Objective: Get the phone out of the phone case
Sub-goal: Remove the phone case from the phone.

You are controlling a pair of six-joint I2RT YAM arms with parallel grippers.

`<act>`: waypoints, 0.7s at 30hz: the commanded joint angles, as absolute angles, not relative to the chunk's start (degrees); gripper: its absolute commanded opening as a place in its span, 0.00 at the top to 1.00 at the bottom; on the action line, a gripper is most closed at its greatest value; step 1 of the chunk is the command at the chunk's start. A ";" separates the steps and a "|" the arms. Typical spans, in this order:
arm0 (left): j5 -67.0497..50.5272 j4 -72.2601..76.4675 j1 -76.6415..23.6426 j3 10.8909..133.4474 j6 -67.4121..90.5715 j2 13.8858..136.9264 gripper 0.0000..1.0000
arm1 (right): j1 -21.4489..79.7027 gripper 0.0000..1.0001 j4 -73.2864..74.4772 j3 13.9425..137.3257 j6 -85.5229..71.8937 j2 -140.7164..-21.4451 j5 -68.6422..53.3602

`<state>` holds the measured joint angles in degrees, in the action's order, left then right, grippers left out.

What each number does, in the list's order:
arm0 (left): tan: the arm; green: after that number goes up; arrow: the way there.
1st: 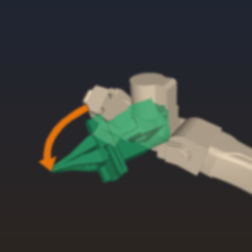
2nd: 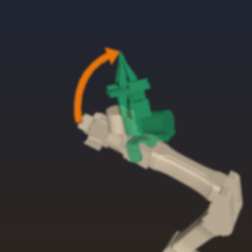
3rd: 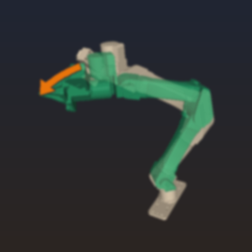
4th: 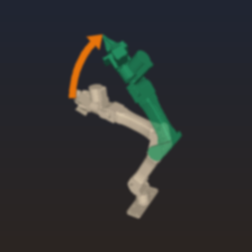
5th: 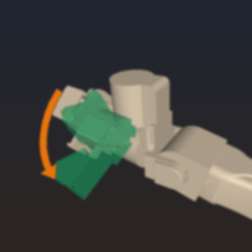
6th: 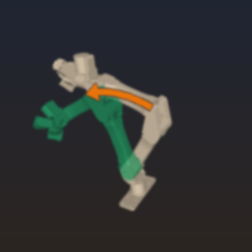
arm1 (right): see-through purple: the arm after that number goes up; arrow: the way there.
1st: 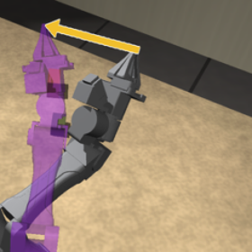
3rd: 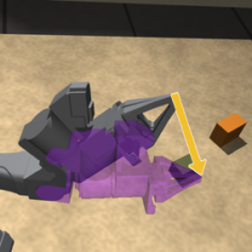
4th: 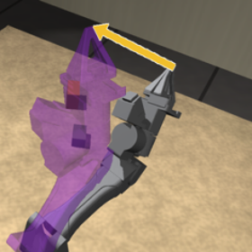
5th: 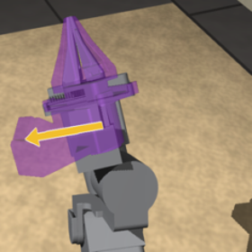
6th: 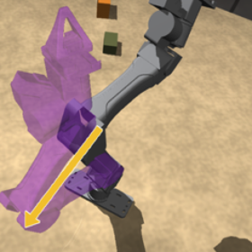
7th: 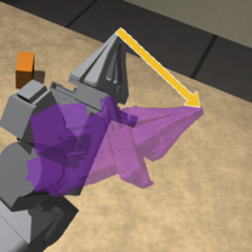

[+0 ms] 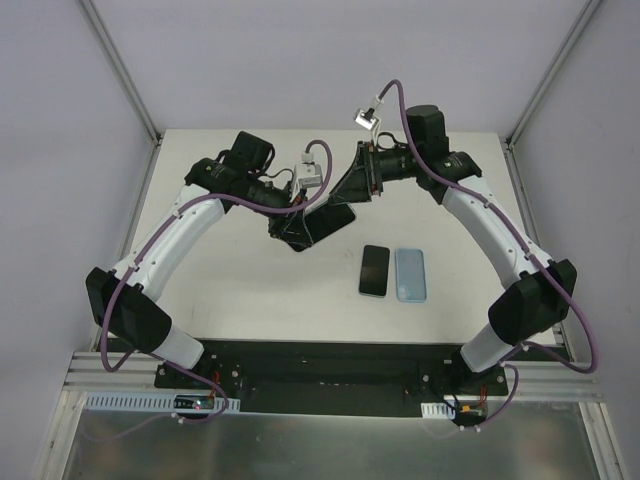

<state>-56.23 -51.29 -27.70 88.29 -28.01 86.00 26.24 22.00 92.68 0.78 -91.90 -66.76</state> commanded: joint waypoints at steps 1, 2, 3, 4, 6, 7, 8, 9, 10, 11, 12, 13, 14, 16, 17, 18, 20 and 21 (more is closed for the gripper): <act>-60.03 -49.13 -27.77 88.33 -28.74 83.50 1.00 | 26.10 0.42 13.37 91.06 -5.61 -91.23 -71.19; -59.77 -49.04 -27.69 88.24 -28.74 83.41 1.00 | 26.10 0.45 12.23 90.45 -6.49 -91.23 -71.54; -59.77 -48.96 -27.69 88.07 -28.74 83.32 1.00 | 26.02 0.47 11.35 90.09 -7.29 -91.23 -71.72; -59.59 -48.96 -27.69 88.07 -28.74 83.32 1.00 | 26.10 0.50 10.29 89.57 -8.16 -91.32 -71.89; -59.76 -48.60 -27.77 88.15 -28.56 83.23 1.00 | 26.10 0.51 8.80 88.69 -9.31 -91.49 -72.33; -59.77 -48.52 -27.69 88.15 -28.48 83.23 1.00 | 26.02 0.51 8.53 88.42 -9.66 -91.58 -72.33; -59.85 -48.43 -27.69 88.15 -28.39 83.23 1.00 | 26.10 0.51 8.35 88.24 -9.84 -91.58 -72.42; -59.77 -48.34 -27.69 88.15 -28.39 83.23 1.00 | 26.02 0.52 8.18 88.07 -9.93 -91.76 -72.51; -59.94 -48.25 -27.77 88.24 -28.21 83.23 1.00 | 25.93 0.55 7.65 87.89 -10.28 -91.76 -72.42; -59.77 -48.16 -27.77 88.16 -28.39 83.23 1.00 | 25.84 0.57 7.12 87.63 -11.24 -91.93 -72.68; -59.77 -48.16 -27.77 88.07 -28.30 83.15 1.00 | 25.75 0.59 5.99 87.37 -12.29 -92.02 -72.86; -59.50 -48.08 -27.77 88.07 -28.47 83.23 1.00 | 25.75 0.60 4.50 86.84 -13.78 -92.11 -73.30; -59.33 -48.08 -27.77 87.89 -28.56 83.23 1.00 | 25.49 0.63 2.48 86.40 -15.63 -92.28 -73.47; -58.36 -47.99 -27.86 87.71 -29.00 83.15 1.00 | 25.40 0.69 -2.35 85.26 -19.75 -92.46 -74.00; -57.84 -47.99 -27.95 87.45 -29.09 83.14 1.00 | 25.23 0.72 -4.81 84.64 -21.95 -92.81 -74.18; -57.05 -47.99 -28.21 87.36 -29.44 82.97 1.00 | 25.31 0.76 -6.57 84.20 -23.71 -93.07 -74.35; -53.81 -47.73 -29.00 87.19 -30.06 82.71 1.00 | 25.22 0.83 -9.13 83.59 -26.27 -93.77 -74.53; -52.05 -47.55 -29.61 87.01 -30.58 82.44 1.00 | 25.31 0.87 -10.01 83.58 -27.58 -94.30 -74.53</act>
<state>-55.29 -49.82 -27.79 87.20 -27.86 85.95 25.63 -0.14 84.09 -18.44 -92.77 -73.58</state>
